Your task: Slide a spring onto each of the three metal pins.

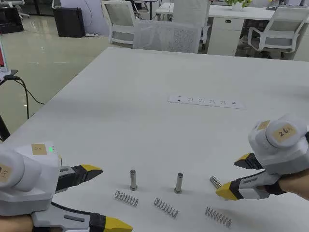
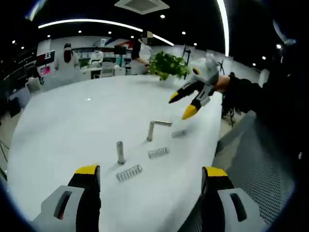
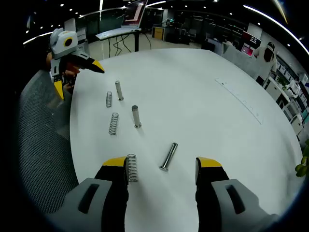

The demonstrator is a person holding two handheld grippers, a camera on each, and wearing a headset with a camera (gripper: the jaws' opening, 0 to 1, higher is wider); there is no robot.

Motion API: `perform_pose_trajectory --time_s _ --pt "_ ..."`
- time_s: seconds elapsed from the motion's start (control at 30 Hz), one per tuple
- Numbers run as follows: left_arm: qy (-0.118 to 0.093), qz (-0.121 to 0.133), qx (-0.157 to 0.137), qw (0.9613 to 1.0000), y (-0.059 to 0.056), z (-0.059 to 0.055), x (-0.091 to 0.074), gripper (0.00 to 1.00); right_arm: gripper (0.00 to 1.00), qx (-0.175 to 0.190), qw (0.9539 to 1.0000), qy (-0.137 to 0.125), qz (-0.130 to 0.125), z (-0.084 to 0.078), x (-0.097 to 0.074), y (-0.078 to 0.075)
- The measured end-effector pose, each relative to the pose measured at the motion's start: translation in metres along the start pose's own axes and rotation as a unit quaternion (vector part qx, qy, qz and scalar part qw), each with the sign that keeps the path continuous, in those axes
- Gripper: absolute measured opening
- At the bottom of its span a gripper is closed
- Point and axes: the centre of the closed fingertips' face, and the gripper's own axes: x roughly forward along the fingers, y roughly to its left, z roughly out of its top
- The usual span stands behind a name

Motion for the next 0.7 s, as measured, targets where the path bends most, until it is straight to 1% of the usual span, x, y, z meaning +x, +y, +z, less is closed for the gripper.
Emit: perform_pose_trajectory --time_s 0.07,0.3,0.5,0.63,0.7 --pt "0.001 0.001 -0.001 1.0 0.001 -0.001 0.0 0.79 0.78 -0.002 1.0 -0.002 -0.002 0.002 0.0 -0.002" --pt "0.01 0.003 0.0 0.9999 0.003 -0.005 0.0 0.77 0.78 -0.005 0.9999 0.015 -0.001 -0.006 0.001 -0.002" --pt "0.022 0.002 0.004 0.9998 0.002 -0.008 0.001 0.76 0.78 -0.009 0.9999 0.014 0.002 -0.004 0.001 -0.002" --pt "0.026 0.003 0.007 0.9996 0.003 -0.011 0.001 0.75 0.77 -0.014 0.9995 0.026 0.003 -0.008 0.003 -0.001" --pt "0.026 0.004 0.007 0.9996 0.004 -0.011 0.001 0.75 0.77 -0.015 0.9995 0.028 0.006 -0.008 0.003 0.0"
